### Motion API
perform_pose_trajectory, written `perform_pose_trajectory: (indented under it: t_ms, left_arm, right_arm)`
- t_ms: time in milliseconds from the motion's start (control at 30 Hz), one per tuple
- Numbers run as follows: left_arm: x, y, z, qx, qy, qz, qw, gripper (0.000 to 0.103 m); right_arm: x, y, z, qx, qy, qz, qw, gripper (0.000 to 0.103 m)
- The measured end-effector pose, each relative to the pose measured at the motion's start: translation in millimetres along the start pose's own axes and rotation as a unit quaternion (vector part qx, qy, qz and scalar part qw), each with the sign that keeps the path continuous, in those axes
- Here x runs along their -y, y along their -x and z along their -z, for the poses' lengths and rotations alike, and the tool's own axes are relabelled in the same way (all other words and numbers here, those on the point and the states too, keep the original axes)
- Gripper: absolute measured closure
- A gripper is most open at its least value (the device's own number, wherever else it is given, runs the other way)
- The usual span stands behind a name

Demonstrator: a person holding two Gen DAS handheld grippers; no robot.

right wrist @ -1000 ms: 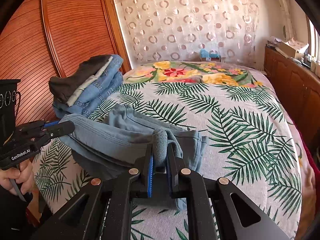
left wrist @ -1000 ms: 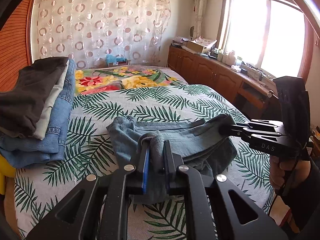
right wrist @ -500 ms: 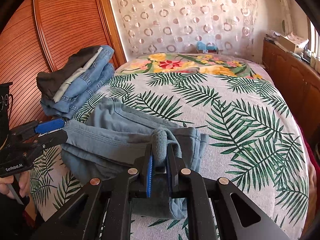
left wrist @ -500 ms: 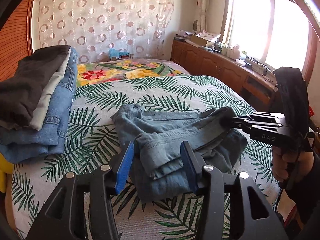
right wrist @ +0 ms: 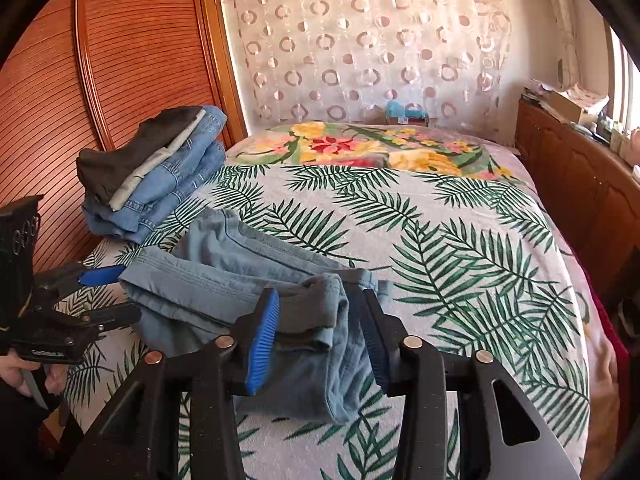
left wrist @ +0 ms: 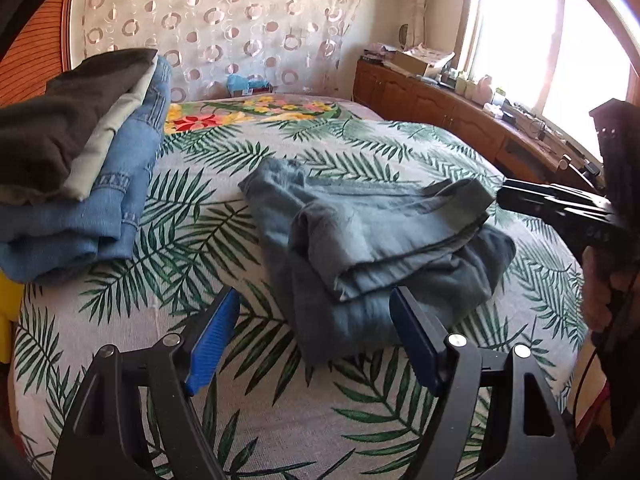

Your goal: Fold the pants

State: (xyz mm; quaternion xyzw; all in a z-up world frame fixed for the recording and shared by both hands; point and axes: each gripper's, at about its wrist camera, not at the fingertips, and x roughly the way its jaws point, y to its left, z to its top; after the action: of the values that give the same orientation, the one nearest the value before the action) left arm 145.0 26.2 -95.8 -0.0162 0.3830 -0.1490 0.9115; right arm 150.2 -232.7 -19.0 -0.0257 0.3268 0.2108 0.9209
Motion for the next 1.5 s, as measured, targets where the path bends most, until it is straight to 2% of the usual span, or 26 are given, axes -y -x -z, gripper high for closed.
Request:
perform_pose_trajectory:
  t_ms: [267, 500, 567, 600, 733, 767, 833, 867, 1000, 1300, 1500]
  left_arm:
    - [-4.6, -10.5, 10.4, -0.022, 0.004, 0.000, 0.9998, 0.025]
    - [-5.4, -8.3, 12.6, -0.018, 0.004, 0.006, 0.9998, 0.027]
    - [-4.0, -6.7, 13.6, -0.015, -0.001, 0.016, 0.9998, 0.039]
    - [-2.9, -6.6, 13.3, -0.014, -0.003, 0.019, 0.9997, 0.043]
    - [4.4, -6.6, 12.3, -0.013, -0.017, 0.037, 0.9991, 0.070]
    - [5.9, -5.7, 12.6, -0.013, -0.019, 0.042, 0.9988, 0.080]
    - [8.7, -3.1, 13.2, -0.010, -0.022, 0.047, 0.9986, 0.089]
    - [9.5, -1.0, 13.6, -0.007, -0.022, 0.047, 0.9986, 0.092]
    - [10.0, 7.0, 15.5, -0.003, -0.017, 0.056, 0.9983, 0.093]
    - [19.7, 46.6, 32.1, 0.011, -0.012, 0.078, 0.9968, 0.093]
    - [24.8, 49.9, 37.5, 0.005, -0.016, 0.067, 0.9976, 0.093]
  right_arm:
    - [-1.1, 3.4, 29.4, -0.050, 0.018, 0.001, 0.999, 0.057]
    - [-2.4, 6.9, 37.5, -0.063, 0.012, -0.009, 0.998, 0.057]
    - [-0.9, 7.5, 39.5, -0.067, 0.011, -0.011, 0.998, 0.057]
    - [-0.1, 7.3, 39.4, -0.069, 0.011, -0.013, 0.997, 0.060]
    - [6.5, -2.0, 36.6, -0.079, 0.001, -0.020, 0.997, 0.068]
    - [7.7, -3.7, 36.6, -0.081, -0.002, -0.022, 0.996, 0.071]
    - [8.4, -5.3, 36.7, -0.078, -0.005, -0.023, 0.997, 0.081]
    - [9.0, -5.5, 36.4, -0.077, -0.005, -0.025, 0.997, 0.093]
    - [11.6, 3.3, 37.3, -0.065, -0.009, -0.034, 0.997, 0.097]
    - [1.5, 44.5, 53.0, -0.049, 0.009, -0.044, 0.998, 0.097]
    - [-2.6, 61.7, 65.7, -0.055, 0.013, -0.049, 0.997, 0.097]
